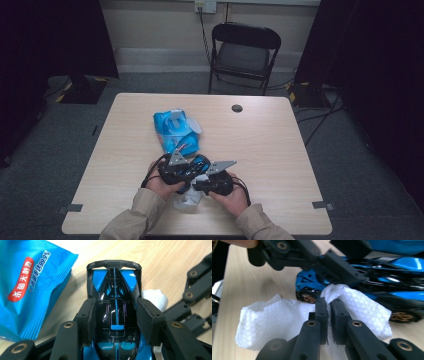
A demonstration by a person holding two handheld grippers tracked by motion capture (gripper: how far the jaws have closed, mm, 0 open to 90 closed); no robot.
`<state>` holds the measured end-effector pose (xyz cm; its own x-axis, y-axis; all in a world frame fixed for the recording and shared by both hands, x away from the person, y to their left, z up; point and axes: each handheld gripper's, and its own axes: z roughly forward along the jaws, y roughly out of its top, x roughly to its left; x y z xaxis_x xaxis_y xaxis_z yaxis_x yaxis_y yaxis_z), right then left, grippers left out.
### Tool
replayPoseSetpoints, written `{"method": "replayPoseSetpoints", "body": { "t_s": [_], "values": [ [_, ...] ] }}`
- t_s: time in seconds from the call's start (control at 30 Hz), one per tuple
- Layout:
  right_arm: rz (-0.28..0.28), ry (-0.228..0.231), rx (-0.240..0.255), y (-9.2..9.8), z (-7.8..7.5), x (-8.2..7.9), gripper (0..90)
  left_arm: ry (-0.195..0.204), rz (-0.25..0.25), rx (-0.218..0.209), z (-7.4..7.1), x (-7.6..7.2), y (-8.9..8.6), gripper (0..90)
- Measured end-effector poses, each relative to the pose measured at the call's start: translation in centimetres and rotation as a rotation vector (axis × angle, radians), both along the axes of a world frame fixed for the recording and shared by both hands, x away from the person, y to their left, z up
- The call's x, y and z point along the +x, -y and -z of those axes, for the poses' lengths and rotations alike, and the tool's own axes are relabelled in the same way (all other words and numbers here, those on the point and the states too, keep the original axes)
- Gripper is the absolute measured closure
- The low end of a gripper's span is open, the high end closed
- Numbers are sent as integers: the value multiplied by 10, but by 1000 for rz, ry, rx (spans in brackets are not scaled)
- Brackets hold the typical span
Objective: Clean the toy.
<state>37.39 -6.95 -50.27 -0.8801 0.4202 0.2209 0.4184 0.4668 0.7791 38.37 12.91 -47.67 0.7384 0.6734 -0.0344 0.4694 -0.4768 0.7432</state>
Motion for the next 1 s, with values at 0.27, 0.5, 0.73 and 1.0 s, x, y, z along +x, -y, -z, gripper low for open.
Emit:
{"method": "replayPoseSetpoints", "body": {
  "t_s": [0.27, 0.5, 0.73, 1.0],
  "values": [
    [-46, -6, 6, -12, 1, -10, 851, 5, -1, -3, 0, 0, 0, 512],
    [-82, -9, 12, -22, 1, -18, 850, 4, -2, 0, 0, 0, 0, 512],
    [-79, -13, 19, -18, -1, -18, 849, 5, -8, -2, 0, 0, 0, 511],
    [-37, 4, 16, 2, -9, -11, 847, -6, -5, -8, 0, 0, -1, 508]
  ]
}}
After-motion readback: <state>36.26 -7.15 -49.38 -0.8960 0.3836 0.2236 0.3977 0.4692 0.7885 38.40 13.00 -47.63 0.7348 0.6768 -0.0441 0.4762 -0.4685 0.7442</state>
